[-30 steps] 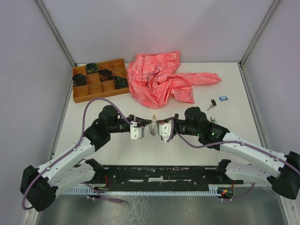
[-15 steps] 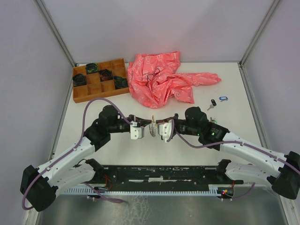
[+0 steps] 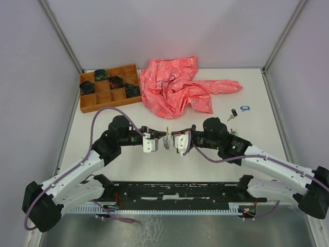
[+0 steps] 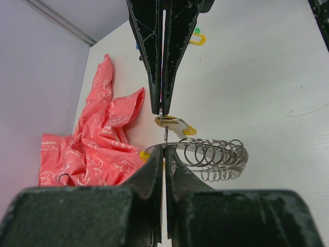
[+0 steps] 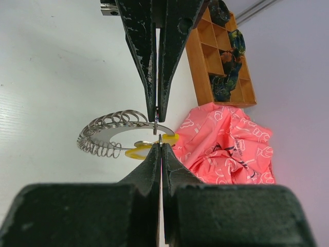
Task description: Put the keys on the keyring
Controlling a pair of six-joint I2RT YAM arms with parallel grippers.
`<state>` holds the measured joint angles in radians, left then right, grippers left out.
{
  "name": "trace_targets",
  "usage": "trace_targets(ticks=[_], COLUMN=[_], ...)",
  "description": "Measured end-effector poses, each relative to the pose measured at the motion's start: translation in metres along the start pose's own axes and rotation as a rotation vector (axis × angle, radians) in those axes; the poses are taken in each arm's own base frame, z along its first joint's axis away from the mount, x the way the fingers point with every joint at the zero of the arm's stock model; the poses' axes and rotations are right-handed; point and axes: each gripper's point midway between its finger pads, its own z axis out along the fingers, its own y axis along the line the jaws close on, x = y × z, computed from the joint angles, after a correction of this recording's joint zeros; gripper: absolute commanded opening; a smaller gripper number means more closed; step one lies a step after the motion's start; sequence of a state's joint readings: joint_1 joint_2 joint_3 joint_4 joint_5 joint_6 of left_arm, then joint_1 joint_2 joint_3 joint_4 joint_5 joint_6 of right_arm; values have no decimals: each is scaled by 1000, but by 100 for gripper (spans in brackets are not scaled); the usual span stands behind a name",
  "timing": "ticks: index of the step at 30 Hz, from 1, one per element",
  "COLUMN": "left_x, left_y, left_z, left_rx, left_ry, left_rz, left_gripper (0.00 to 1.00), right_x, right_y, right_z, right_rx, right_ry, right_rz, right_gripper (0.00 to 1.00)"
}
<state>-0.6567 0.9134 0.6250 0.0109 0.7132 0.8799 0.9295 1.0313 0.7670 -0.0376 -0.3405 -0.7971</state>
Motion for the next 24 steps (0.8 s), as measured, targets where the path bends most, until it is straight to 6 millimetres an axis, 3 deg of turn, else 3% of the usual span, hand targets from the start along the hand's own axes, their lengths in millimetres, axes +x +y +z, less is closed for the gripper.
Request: trace_targets(ticks=[24], left_x=[1], left_y=[-1], left_z=[1], left_rx=[3], left_ry=[1], left_rz=[-3], left_gripper=[3], right_x=[-1], right_y=[4], right_z=[0], right_rx=[-10], right_ry=[-10], right_rz=[15], right_gripper=[1])
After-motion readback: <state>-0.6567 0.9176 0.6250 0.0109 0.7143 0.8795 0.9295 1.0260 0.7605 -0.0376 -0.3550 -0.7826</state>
